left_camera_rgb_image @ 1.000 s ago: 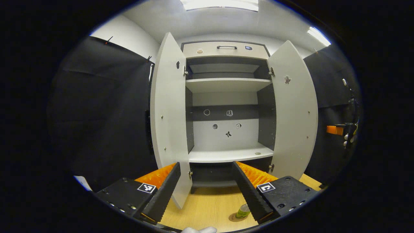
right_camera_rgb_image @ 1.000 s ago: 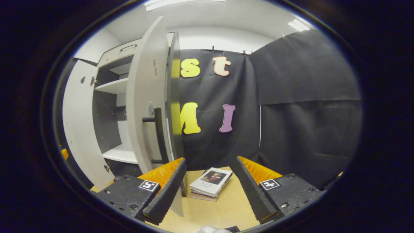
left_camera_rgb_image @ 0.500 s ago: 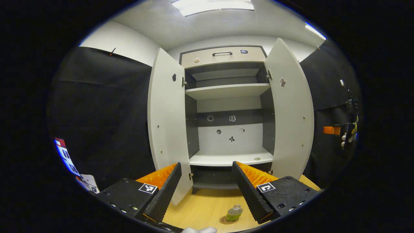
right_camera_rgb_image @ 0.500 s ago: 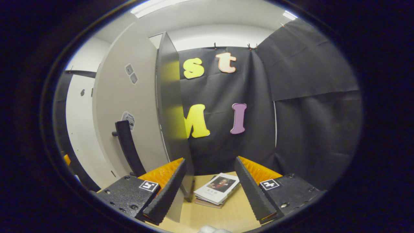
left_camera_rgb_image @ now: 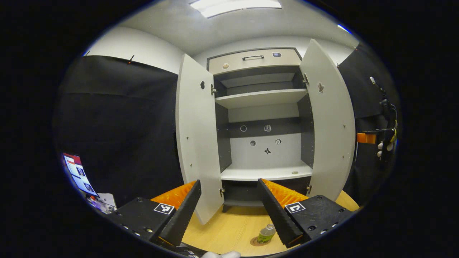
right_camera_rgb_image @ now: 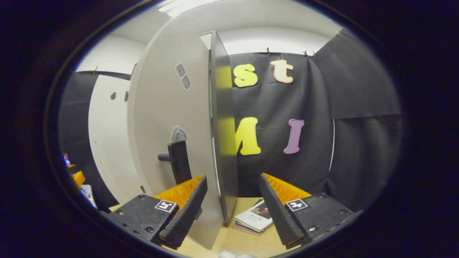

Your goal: Grasp the bottle in the cabinet with the left hand and place it on the coaster, then close the right door with the right hand and the left door with the left hand.

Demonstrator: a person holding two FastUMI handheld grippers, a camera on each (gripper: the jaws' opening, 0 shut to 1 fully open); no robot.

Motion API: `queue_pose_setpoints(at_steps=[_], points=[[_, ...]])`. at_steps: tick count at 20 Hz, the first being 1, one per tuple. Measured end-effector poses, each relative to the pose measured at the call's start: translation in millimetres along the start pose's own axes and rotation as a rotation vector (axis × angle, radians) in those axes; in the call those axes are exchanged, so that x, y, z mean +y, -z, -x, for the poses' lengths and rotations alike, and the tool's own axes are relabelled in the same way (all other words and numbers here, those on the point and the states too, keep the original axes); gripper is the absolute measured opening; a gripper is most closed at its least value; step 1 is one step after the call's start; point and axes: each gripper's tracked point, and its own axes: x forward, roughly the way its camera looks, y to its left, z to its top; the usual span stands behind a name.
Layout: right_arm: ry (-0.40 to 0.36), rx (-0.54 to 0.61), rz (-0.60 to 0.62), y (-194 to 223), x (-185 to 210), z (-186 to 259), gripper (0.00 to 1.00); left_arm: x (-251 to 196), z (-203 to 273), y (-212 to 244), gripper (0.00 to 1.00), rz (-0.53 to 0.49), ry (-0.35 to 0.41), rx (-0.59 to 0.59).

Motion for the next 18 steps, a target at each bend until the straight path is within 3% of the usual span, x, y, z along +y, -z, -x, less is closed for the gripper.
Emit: queue_pose_setpoints(at_steps=[2, 8, 18], points=[[0.036, -0.017, 0.023, -2, 4, 2, 0.96, 4, -3, 3, 0.96, -0.004, -0.001, -0.003], [0.015, 0.014, -0.013, 2, 50, 0, 0.96, 19, -22, 14, 0.96, 0.01, 0.054, 0.014], [0.044, 0.015, 0.001, 1, 118, -17, 0.96, 60, -51, 18, 0.96, 0.022, 0.13, 0.009]])
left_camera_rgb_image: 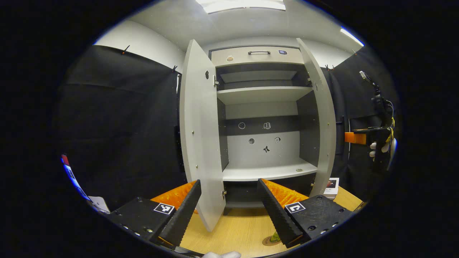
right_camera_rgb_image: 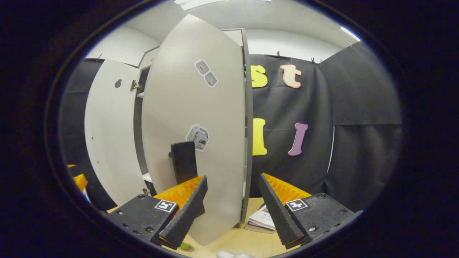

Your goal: Grasp the bottle in the cabinet with the left hand and place it on the coaster, then close the right door with the right hand and the left door with the left hand.

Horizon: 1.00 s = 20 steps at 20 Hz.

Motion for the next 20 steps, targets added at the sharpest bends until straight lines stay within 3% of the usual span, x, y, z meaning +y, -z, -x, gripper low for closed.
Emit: queue_pose_setpoints(at_steps=[5, 11, 20], points=[[-0.057, 0.011, 0.023, 3, 44, -3, 0.94, 17, -11, 5, 0.96, 0.021, 0.018, 0.007], [-0.083, 0.012, 0.056, 8, 69, 16, 0.96, 43, -18, 8, 0.96, 0.024, 0.015, -0.002], [-0.033, 0.057, 0.037, 43, 79, 60, 0.96, 103, -35, 16, 0.96, -0.009, -0.009, -0.01]])
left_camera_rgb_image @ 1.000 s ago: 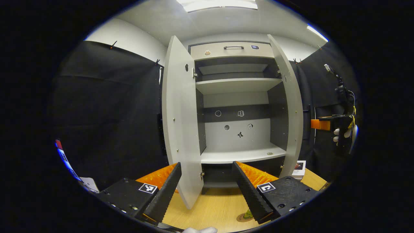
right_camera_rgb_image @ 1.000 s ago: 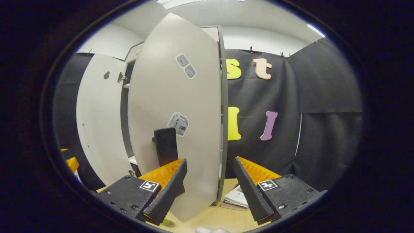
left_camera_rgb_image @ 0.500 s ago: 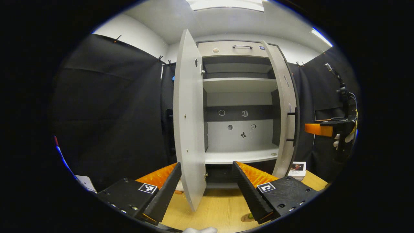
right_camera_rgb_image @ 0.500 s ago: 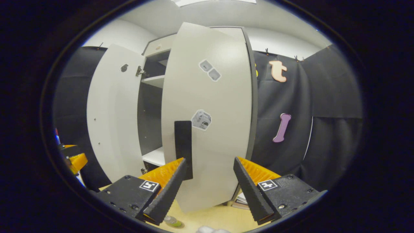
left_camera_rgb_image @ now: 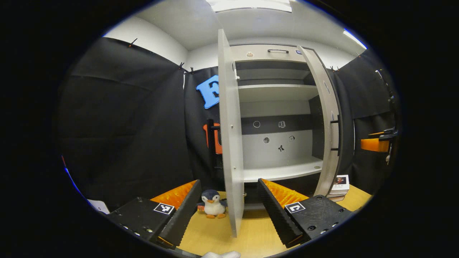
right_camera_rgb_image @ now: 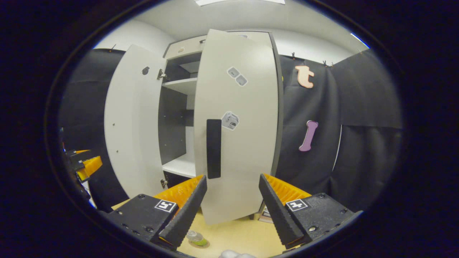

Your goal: Grasp the bottle in the cabinet with the left hand and place it on the coaster, then close the right door with the right hand and the left door with the left hand.

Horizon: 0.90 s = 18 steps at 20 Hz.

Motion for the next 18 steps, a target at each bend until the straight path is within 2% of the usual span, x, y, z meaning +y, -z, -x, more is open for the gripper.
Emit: queue_pose_setpoints(at_steps=[9, 10, 18], points=[[0.003, 0.115, -0.02, 46, 15, 30, 0.96, 84, -42, 7, 0.96, -0.016, -0.127, -0.006], [0.001, 0.121, -0.019, 47, 16, 31, 0.94, 90, -47, 7, 0.96, -0.018, -0.137, -0.006], [0.006, 0.139, -0.013, 49, 21, 39, 0.96, 121, -88, 13, 0.96, -0.001, -0.172, 0.004]])
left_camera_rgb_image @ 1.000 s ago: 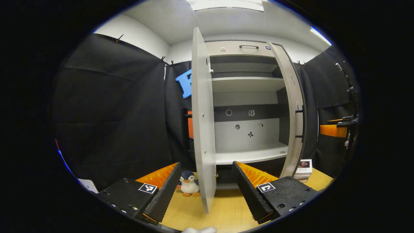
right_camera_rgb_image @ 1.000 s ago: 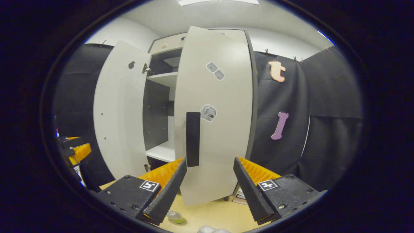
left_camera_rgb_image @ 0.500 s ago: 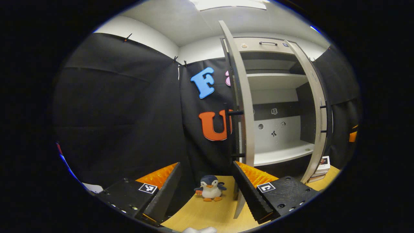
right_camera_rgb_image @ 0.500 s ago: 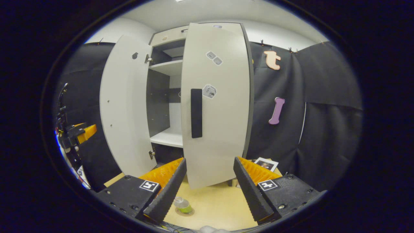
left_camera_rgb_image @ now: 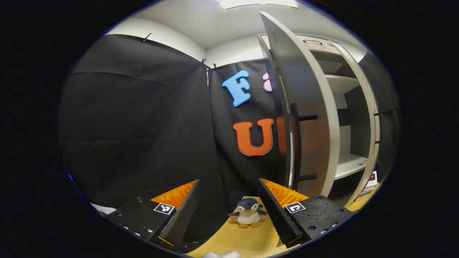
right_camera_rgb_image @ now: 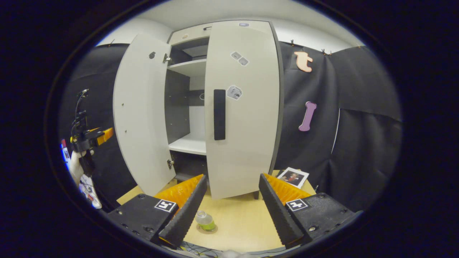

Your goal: Grasp the bottle in the cabinet with the left hand and place it on the coaster, then close the right door with the right hand and the left door with the left hand.

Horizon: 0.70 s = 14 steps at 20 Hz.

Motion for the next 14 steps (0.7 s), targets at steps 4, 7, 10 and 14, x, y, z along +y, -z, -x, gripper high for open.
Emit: queue_pose_setpoints(at_steps=[4, 7, 10, 14], points=[[0.008, -0.002, -0.01, -1, 0, 0, 0.96, -4, -14, -4, 0.96, 0.024, 0.009, 0.002], [0.015, 0.002, -0.019, -1, -1, 1, 0.96, -7, -17, -14, 0.96, 0.031, 0.02, -0.017], [0.012, 0.009, -0.03, 0, 0, 1, 0.96, -14, -28, -25, 0.96, 0.03, 0.03, -0.031], [0.002, 0.018, -0.035, 2, 0, 2, 0.96, -25, -29, -24, 0.89, 0.038, 0.05, -0.02]])
